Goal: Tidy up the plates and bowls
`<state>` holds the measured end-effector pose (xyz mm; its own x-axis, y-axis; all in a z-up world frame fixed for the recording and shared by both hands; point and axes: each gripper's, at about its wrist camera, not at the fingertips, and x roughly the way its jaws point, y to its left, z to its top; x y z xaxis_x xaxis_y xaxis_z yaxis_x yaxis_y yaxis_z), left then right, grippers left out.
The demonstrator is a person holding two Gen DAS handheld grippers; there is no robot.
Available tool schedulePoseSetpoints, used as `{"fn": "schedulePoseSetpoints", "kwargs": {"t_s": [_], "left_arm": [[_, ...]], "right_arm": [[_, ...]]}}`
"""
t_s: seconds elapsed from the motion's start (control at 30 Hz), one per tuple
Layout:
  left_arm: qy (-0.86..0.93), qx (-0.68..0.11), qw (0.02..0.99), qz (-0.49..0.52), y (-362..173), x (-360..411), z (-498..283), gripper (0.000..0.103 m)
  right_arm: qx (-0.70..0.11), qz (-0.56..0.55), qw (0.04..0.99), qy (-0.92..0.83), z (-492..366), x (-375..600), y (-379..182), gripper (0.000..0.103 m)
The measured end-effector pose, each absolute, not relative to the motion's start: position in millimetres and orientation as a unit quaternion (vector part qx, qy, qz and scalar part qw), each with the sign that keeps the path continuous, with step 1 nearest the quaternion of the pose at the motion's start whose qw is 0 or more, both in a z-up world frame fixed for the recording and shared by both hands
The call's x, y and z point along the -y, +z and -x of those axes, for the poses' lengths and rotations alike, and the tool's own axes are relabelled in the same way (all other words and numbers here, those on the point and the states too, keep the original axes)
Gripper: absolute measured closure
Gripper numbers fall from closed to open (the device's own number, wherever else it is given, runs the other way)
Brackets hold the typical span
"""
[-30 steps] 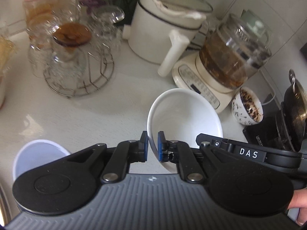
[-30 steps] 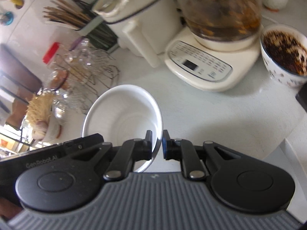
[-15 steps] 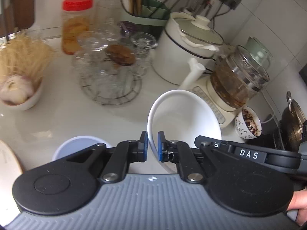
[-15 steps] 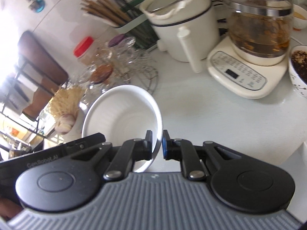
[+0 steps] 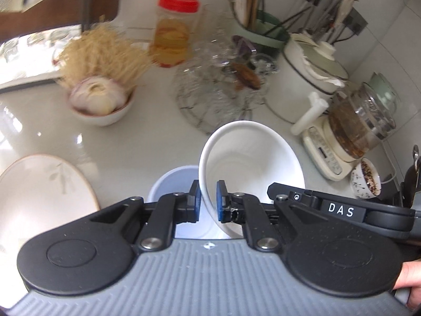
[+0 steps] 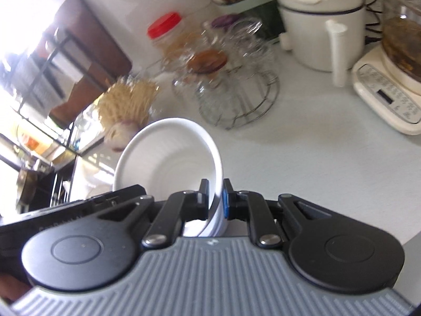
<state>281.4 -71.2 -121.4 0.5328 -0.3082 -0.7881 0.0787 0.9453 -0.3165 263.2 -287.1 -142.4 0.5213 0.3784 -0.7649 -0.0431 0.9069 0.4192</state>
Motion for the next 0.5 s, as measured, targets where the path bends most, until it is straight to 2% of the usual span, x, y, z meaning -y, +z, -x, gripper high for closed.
{"fn": "schedulePoseSetpoints", "kwargs": {"t_s": [0.5], "left_arm": [[-0.081,-0.506,0.847,0.14,-156.7,53.9,-277.3,0.09]], "right_arm": [[-0.505,-0.139,0.843,0.124,-264.8,261.6,-166.7,0.088]]}}
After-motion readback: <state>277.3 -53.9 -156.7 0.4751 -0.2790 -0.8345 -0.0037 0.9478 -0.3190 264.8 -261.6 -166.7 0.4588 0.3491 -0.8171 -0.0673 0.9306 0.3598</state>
